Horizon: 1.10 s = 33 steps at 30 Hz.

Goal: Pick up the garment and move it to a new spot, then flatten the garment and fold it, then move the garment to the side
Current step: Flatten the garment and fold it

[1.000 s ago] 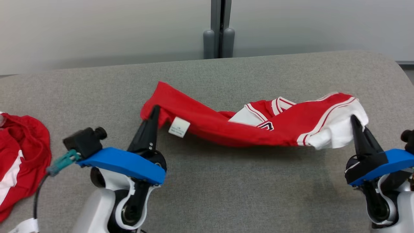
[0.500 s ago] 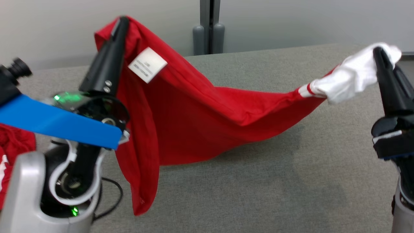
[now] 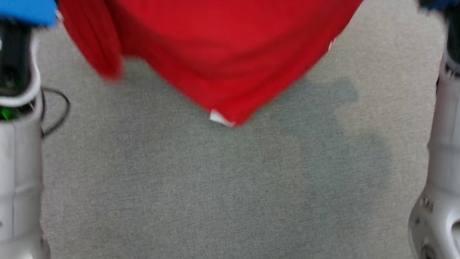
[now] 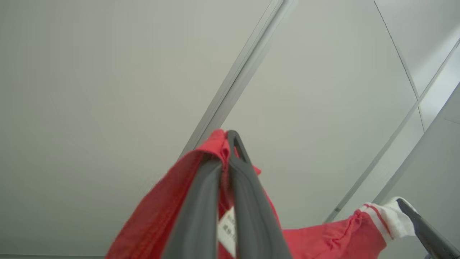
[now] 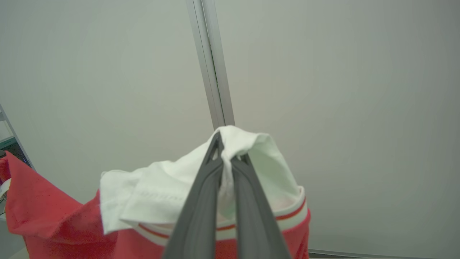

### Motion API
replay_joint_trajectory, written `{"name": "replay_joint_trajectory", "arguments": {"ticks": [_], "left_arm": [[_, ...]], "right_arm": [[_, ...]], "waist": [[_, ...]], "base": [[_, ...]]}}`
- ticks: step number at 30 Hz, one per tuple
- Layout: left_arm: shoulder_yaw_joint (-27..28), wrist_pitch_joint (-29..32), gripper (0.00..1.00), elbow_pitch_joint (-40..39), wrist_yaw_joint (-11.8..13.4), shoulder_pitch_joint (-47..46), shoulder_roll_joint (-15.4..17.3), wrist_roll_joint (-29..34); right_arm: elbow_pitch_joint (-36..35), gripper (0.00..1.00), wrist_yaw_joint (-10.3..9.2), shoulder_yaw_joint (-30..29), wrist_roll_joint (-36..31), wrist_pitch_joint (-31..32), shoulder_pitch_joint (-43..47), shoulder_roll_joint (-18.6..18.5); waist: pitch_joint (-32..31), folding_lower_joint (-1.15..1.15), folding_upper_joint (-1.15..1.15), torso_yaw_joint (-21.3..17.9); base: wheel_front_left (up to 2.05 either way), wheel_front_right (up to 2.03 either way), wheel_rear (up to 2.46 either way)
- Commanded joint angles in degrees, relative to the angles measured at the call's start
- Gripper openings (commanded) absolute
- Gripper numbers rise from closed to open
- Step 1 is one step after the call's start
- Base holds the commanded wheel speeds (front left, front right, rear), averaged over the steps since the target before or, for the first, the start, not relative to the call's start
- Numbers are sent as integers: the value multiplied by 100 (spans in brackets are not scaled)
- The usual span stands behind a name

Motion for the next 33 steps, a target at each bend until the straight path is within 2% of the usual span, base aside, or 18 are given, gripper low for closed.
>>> {"name": "replay_joint_trajectory", "arguments": {"ticks": [1, 7, 11, 13, 18, 23, 28, 31, 33], "left_arm": [[31, -192, 0, 236, -79, -353, 25, 138], [-105, -1138, 0, 1285, -608, -1414, 56, 758], [-301, -1632, 0, 1737, -867, -1697, 110, 1098], [-412, -1906, 0, 2014, -973, -1536, 180, 1209], [-744, -2235, 0, 2548, -1100, -934, 286, 1316], [-1210, -2303, 0, 3047, -1143, -168, 280, 1233], [-1681, -2080, 0, 3237, -1159, 746, 323, 1009], [-1988, -1834, 0, 3175, -1093, 1567, 289, 955], [-1935, -1690, 0, 3044, -964, 1973, 163, 699]], "right_arm": [[262, 0, 3, -53, -97, -413, -443, -49], [1331, 0, 3, -50, -283, -2220, -1888, -169], [1668, 0, 3, 207, -154, -2681, -2138, -331], [1896, 0, 3, 425, -19, -2727, -1764, -385], [2206, 0, 3, 840, 232, -2495, -723, -437], [2133, 0, 3, 1108, 674, -1992, 590, -534], [1530, 0, 3, 1006, 896, -1246, 1994, -659], [791, 0, 2, 531, 480, -592, 2988, -736], [345, 0, 3, 249, 227, -215, 3462, -527]], "waist": [[183, -3, -2, 110], [345, -3, -2, 198], [449, -3, -2, 202], [564, -3, -2, 141], [675, -3, -2, 56], [483, -3, -2, 73], [52, -3, -2, 123], [-303, -3, -2, 190], [-446, -3, -2, 231]], "base": [[0, 0, 0], [0, 0, 0], [0, 0, 0], [0, 0, 0], [0, 0, 0], [0, 0, 0], [0, 0, 0], [0, 0, 0], [0, 0, 0]]}}
